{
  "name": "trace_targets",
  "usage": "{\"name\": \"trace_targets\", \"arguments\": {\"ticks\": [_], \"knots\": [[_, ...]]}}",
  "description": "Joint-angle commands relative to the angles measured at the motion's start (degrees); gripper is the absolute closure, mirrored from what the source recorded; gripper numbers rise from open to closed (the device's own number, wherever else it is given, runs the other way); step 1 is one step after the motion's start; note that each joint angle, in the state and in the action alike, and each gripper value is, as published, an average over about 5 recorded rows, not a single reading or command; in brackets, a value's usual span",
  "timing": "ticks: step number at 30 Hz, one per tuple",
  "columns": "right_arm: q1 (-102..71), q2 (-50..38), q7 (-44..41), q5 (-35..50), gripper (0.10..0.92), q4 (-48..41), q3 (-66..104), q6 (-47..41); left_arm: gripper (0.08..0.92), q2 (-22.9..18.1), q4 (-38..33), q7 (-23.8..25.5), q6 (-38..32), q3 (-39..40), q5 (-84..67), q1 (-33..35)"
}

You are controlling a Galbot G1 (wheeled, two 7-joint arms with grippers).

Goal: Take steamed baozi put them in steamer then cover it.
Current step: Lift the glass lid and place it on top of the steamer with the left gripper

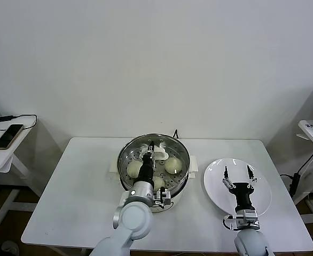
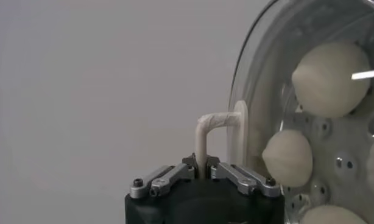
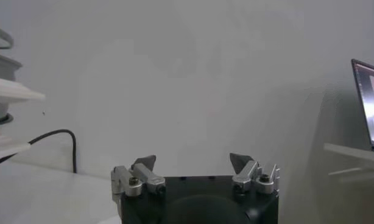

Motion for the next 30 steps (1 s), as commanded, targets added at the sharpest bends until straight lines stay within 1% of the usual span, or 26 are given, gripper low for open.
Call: {"name": "trace_targets", "arguments": {"ticks": [1, 19, 30], "knots": [[-0.02, -0.13, -0.01, 0.09, 0.203, -0.04, 0.09, -0.01, 0.809, -0.42, 1.21, 0.2, 0.26, 0.57, 0.97, -0.29], [-0.07, 0.06, -0.04, 0.5, 0.203, 0.12, 0.24, 0.04, 0.809, -0.28, 2.68, 0.41, -2.36, 0.16, 4.72, -0.98], [-0.1, 0.11, -0.11, 0.6, 0.203, 0.21, 0.31, 0.03, 0.809, -0.34, 2.37, 1.65, -3.26, -0.51, 4.66, -0.61]]}}
